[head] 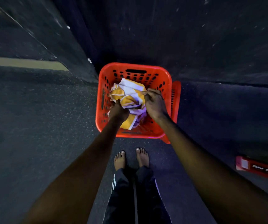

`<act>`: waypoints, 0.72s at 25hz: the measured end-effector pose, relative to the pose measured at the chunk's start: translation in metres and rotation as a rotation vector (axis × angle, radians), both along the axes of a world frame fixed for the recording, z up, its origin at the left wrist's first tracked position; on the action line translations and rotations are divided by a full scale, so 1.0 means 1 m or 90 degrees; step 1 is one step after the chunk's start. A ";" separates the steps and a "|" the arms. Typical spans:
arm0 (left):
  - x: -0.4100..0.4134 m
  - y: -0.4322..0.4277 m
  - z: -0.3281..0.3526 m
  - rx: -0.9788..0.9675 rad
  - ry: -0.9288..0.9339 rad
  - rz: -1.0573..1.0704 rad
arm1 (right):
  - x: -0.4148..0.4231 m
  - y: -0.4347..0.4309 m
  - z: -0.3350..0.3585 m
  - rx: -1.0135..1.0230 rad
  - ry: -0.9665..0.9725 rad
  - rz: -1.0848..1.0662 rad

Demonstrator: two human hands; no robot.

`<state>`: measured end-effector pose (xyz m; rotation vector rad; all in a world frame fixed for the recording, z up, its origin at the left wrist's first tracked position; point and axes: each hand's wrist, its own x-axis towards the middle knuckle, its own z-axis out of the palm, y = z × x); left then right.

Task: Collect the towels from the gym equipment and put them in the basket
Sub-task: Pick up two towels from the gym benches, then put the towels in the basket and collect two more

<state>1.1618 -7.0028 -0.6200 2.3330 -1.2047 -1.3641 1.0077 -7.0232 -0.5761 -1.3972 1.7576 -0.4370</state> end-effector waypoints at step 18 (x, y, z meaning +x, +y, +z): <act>0.107 0.072 0.330 -0.316 0.164 0.283 | 0.126 0.006 0.302 -0.011 -0.272 0.212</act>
